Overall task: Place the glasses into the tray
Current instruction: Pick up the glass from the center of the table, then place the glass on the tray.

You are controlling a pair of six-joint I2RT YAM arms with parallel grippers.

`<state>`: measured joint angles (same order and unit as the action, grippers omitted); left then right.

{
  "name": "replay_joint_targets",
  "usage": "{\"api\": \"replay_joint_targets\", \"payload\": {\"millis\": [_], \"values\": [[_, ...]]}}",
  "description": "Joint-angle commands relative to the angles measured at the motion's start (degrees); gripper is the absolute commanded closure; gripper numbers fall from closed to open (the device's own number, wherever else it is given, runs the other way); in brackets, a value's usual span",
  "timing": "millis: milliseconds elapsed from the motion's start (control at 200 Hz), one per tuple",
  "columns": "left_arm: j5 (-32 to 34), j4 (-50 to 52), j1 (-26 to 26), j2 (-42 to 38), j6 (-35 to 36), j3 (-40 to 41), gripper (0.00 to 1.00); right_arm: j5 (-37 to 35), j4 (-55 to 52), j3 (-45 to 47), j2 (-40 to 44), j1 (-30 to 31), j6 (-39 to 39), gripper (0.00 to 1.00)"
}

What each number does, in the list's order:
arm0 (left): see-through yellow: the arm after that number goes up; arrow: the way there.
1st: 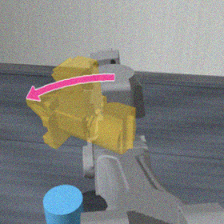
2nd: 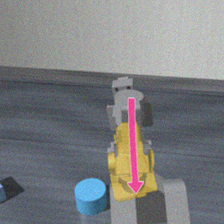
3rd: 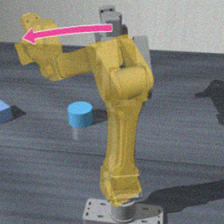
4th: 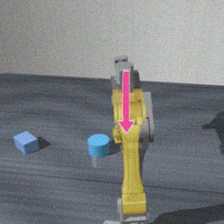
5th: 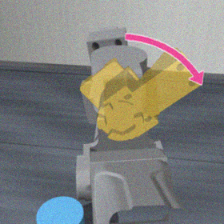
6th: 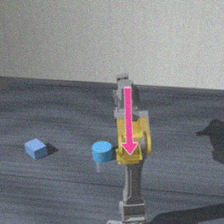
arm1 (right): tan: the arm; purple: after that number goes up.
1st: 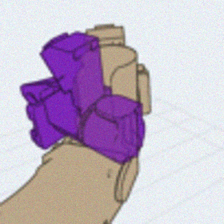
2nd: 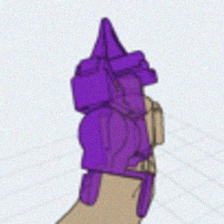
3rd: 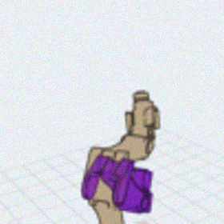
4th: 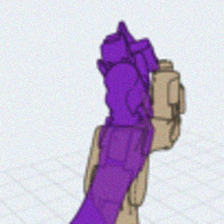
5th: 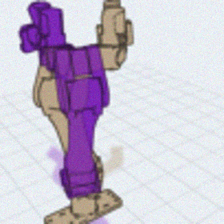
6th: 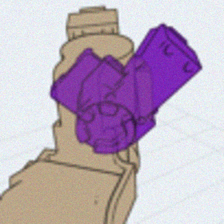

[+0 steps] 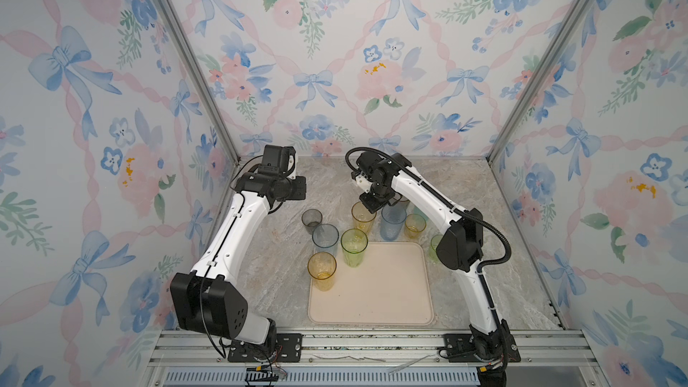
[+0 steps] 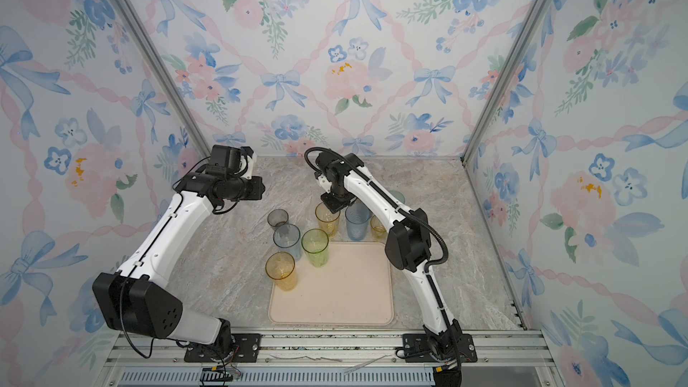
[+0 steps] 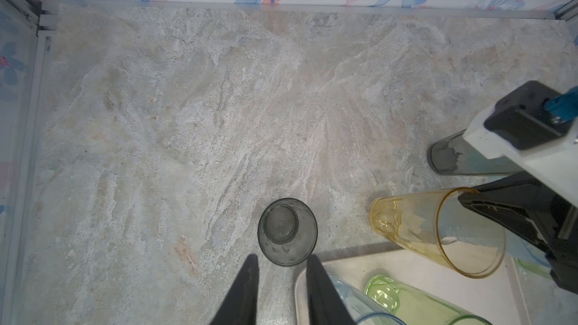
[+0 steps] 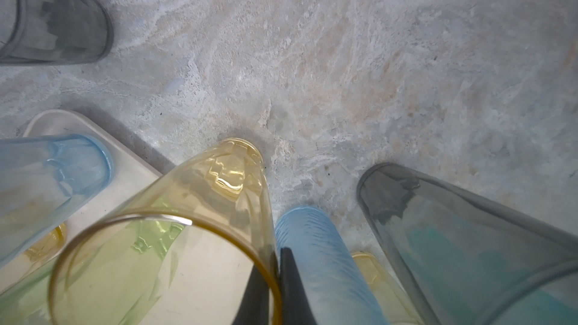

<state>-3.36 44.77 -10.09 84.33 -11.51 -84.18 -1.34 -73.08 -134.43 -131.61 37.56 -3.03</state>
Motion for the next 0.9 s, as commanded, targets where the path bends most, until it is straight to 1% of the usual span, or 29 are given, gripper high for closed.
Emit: {"api": "replay_joint_targets", "payload": {"millis": [0, 235, 450, 695, 795, 895], "values": [[-1.1, 0.0, 0.3, 0.5, 1.2, -1.5, 0.71, -0.8, -0.6, -4.0, 0.2, 0.3, 0.6, 1.0], [-1.6, -0.1, 0.0, 0.1, 0.9, -0.9, 0.71, -2.7, 0.4, -9.1, 3.0, 0.1, 1.5, 1.0], [-1.1, -0.6, -2.7, 0.2, 0.3, -0.8, 0.71, -5.3, 1.1, -11.0, 10.0, 0.1, 2.1, 1.0], [-0.2, -1.9, -5.5, 0.1, -1.0, -2.0, 0.71, -10.6, 1.1, -4.7, 25.2, 1.0, 1.4, 1.0], [0.1, -2.5, -6.4, -0.4, -1.7, -2.0, 0.71, -11.2, -1.9, -2.3, 30.8, 2.2, 0.8, 1.0], [0.7, -3.0, -7.2, -1.1, -2.3, -1.9, 0.72, -13.4, -6.1, 2.2, 36.4, 5.2, 0.6, 1.0]]}}
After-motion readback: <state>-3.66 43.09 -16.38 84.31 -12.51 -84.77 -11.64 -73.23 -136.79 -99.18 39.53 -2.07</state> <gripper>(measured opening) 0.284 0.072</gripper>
